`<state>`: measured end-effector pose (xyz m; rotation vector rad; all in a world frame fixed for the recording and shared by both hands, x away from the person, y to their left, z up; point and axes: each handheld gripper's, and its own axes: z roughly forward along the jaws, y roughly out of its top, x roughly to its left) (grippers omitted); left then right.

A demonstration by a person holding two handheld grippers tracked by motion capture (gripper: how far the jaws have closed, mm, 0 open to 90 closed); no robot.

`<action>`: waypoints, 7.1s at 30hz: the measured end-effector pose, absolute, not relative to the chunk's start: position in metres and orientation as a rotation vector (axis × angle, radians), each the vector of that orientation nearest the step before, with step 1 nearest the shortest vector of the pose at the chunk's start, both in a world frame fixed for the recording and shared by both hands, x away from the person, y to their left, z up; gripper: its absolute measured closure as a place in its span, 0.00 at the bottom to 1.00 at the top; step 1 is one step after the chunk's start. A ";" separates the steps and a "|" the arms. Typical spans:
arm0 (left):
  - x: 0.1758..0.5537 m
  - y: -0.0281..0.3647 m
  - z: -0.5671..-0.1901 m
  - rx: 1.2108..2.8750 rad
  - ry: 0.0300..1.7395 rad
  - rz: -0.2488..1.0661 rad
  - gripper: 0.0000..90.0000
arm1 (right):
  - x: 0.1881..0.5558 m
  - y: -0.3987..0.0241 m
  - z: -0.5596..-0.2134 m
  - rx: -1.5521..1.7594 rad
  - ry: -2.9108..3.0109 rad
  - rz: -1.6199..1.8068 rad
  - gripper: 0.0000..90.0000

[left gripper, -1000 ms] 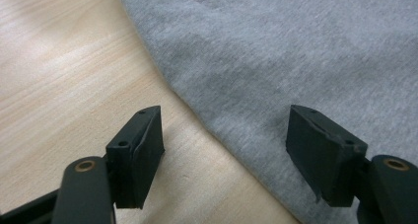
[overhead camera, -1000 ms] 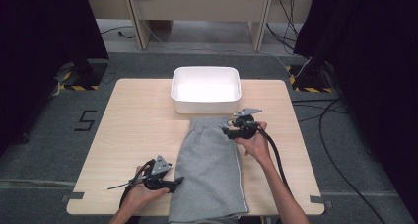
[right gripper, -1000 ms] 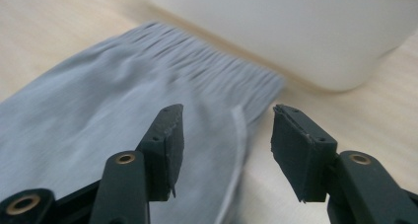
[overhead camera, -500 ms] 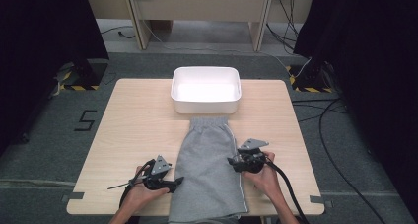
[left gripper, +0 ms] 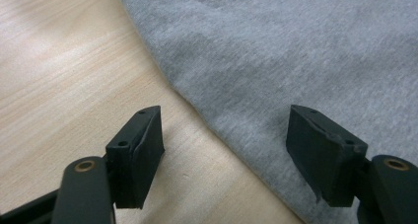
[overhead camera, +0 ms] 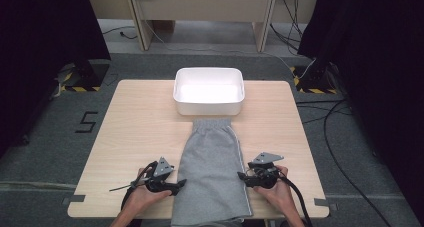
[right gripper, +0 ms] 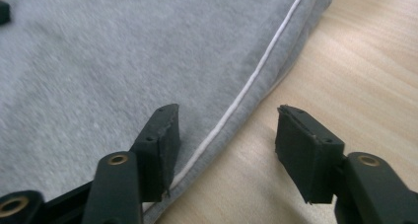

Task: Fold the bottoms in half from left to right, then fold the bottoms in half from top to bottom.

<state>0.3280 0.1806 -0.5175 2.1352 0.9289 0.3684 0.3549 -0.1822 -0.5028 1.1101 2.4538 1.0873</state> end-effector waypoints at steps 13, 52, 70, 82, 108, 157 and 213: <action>0.337 0.185 -0.511 2.085 0.960 0.348 0.32 | 0.375 -0.191 -0.484 1.162 2.381 1.172 0.43; 0.425 0.190 -0.486 1.948 1.108 0.357 0.24 | 0.456 -0.163 -0.464 1.190 2.353 1.183 0.37; 0.462 0.166 -0.482 1.946 1.126 0.307 0.24 | 0.478 -0.151 -0.464 1.199 2.361 1.170 0.36; 0.492 0.154 -0.483 1.941 1.166 0.290 0.23 | 0.492 -0.146 -0.468 1.223 2.369 1.145 0.35; 0.511 0.134 -0.503 2.068 1.185 0.315 0.30 | 0.514 -0.125 -0.491 1.255 2.454 1.069 0.36; 0.490 0.141 -0.428 2.034 0.955 0.476 0.81 | 0.507 -0.129 -0.446 1.141 2.365 1.362 0.88; 0.353 0.156 -0.499 2.154 0.730 0.320 0.71 | 0.352 -0.139 -0.490 0.831 2.450 1.304 0.82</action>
